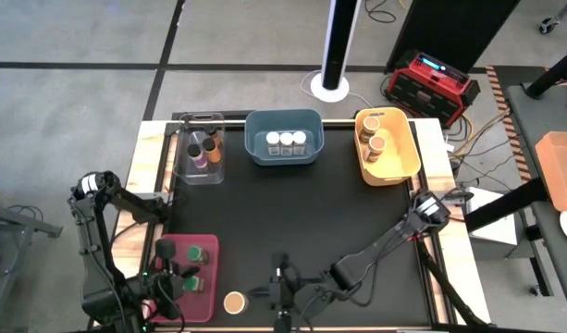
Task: Sort spices by type
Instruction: Put the gold seasoning bottle into the yellow bin
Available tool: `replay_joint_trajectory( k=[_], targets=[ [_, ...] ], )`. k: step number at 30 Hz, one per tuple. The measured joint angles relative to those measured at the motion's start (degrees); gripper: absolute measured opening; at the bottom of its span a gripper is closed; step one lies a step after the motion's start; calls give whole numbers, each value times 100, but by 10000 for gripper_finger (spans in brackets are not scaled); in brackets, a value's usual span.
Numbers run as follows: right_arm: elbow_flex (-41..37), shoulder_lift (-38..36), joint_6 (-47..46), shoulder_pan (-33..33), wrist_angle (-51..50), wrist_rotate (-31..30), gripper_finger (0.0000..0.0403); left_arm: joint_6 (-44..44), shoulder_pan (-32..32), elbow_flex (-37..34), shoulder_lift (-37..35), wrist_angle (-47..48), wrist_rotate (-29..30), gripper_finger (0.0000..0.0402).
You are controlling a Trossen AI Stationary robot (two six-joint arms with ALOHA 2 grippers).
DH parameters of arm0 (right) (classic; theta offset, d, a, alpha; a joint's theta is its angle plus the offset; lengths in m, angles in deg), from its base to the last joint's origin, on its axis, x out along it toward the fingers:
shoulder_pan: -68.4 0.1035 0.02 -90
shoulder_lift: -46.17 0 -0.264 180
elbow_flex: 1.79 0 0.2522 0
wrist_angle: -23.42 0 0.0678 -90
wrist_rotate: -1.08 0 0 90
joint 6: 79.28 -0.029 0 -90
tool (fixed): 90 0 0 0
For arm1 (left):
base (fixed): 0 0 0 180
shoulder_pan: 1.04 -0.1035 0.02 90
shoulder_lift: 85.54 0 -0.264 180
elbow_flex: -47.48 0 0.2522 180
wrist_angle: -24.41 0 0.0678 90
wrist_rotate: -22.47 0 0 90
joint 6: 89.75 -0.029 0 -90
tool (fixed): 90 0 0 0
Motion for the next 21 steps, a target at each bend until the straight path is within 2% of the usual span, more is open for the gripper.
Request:
replay_joint_trajectory(
  k=[5,8,11,19,21],
  targets=[
    [310,319,-45,2,9,5,21,19,-2,-1,2,-28,0,0],
    [540,585,-52,20,-11,12,57,21,0,-1,2,-38,3,0],
    [866,875,-88,24,4,19,124,21,-1,-1,2,-53,45,0],
    [1836,1769,-274,24,-105,-45,355,20,0,-29,2,-106,61,0],
    [2056,1915,-400,23,-162,-53,387,21,-2,-34,2,-114,61,0]
  ],
)
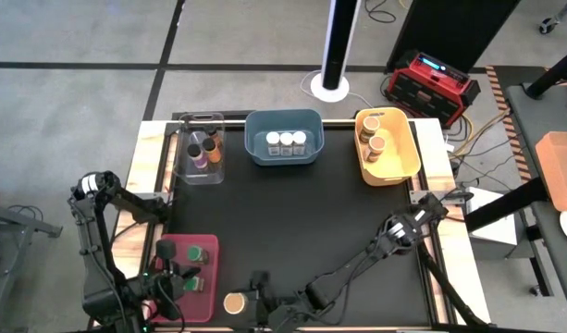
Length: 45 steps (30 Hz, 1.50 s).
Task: Sort spices by type
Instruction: Put the gold seasoning bottle into the yellow bin
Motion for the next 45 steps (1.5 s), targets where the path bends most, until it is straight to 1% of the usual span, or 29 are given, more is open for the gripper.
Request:
replay_joint_trajectory(
  k=[1,3,7,14,23,28,32,42,45],
  targets=[
    [87,58,-25,-3,-51,-3,392,-2,0,0,2,-3,0,0],
    [193,141,21,-12,-99,-2,384,-2,2,-14,1,-2,1,0],
    [194,149,-34,-16,-229,-130,376,-10,0,-50,2,-3,10,0],
    [122,146,-307,-50,-372,-137,380,-15,0,-70,2,-17,151,0],
    [83,146,-277,-54,-356,-137,380,-15,1,-70,2,-42,153,0],
    [13,140,-413,-54,-308,-137,380,-20,0,-70,2,-63,167,0],
    [-134,140,-500,-58,-169,-137,380,-24,0,-70,2,-81,289,0],
    [-379,140,-718,-78,112,-137,380,-24,0,-70,2,-83,297,0],
    [-381,231,-637,-79,368,-98,380,-24,0,-70,2,-85,301,0]
  ],
)
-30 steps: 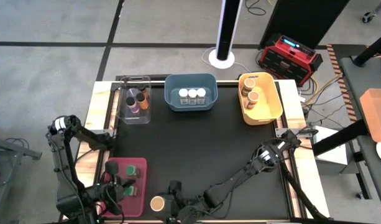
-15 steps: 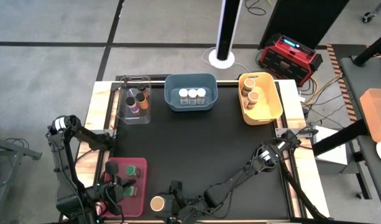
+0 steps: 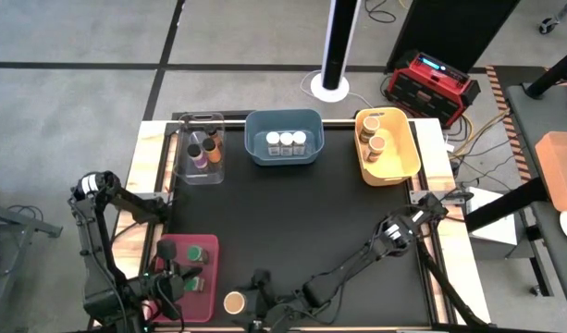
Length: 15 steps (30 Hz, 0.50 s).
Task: Sort spices by type
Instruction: Put the gold seasoning bottle into the yellow bin
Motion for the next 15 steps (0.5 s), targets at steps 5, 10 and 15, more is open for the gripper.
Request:
replay_joint_trajectory(
  k=[5,10,15],
  targets=[
    [46,244,213,-25,277,103,380,0,1,0,2,-3,75,0],
    [48,281,232,-49,299,43,380,-2,0,-2,2,-9,86,0],
    [50,284,288,-65,300,-14,380,-2,0,-2,2,-16,89,0]
  ],
)
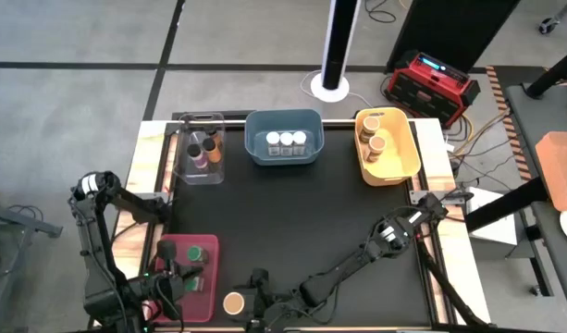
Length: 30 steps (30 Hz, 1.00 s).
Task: Sort spices by type
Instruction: Put the gold seasoning bottle into the yellow bin
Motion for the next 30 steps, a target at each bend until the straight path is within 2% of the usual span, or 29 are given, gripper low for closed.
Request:
replay_joint_trajectory(
  k=[14,19,30],
  targets=[
    [-78,29,-2,-53,43,181,380,-2,2,0,0,-4,50,0],
    [-105,29,0,-99,52,601,380,-2,0,0,0,-4,52,0],
    [-136,29,271,-175,92,622,379,-2,2,-2,0,-9,55,0]
  ],
)
